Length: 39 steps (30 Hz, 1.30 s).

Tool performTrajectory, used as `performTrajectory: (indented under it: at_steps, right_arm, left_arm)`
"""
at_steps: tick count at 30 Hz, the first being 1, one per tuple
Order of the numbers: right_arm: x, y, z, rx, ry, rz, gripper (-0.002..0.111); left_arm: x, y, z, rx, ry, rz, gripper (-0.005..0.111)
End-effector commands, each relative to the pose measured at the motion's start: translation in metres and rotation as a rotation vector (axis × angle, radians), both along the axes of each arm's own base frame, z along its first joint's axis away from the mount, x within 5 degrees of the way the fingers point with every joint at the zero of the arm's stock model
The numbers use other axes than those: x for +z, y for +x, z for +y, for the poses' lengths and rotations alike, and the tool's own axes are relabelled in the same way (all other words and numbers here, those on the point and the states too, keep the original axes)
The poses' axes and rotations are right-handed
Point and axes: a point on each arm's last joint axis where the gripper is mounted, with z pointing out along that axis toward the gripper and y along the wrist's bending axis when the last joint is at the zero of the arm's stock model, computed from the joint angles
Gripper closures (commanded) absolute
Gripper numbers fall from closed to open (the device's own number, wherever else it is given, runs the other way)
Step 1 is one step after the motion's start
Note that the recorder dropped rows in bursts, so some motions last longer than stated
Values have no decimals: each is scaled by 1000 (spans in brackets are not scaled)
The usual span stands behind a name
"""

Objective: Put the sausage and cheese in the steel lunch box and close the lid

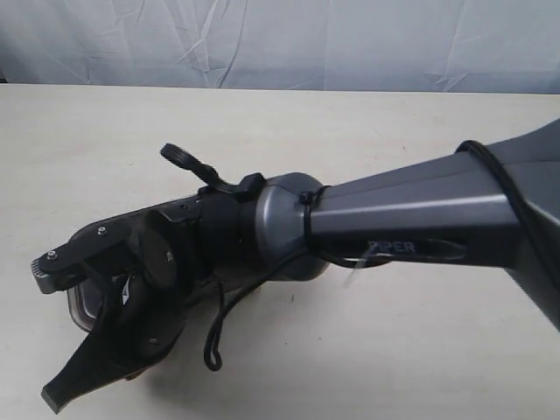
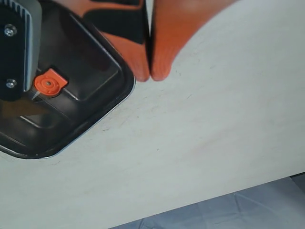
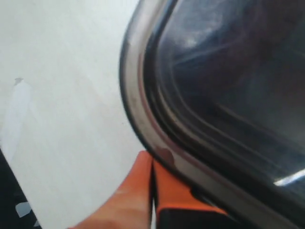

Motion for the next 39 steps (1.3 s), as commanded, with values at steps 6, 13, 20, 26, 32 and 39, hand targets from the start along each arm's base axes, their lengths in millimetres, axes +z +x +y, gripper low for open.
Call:
performTrajectory:
  at_steps: [6, 13, 20, 26, 32, 39]
  right_arm:
    - [-1, 15, 17, -34, 32, -36, 109]
    - [-1, 20, 15, -38, 31, -47, 109]
    - [-3, 18, 12, -30, -11, -11, 109]
    - [3, 10, 12, -4, -18, -1, 109]
    - [39, 2, 0, 37, -29, 28, 109]
    - [101, 4, -26, 45, -6, -87, 109]
  left_arm:
    - [2, -5, 9, 26, 11, -18, 107]
    - [2, -5, 10, 29, 16, -24, 107]
    - [2, -5, 10, 29, 21, -25, 107]
    - [2, -5, 10, 29, 21, -25, 107]
    - [3, -4, 4, -36, 20, -48, 107]
    - [-3, 14, -19, -132, 109, -59, 107]
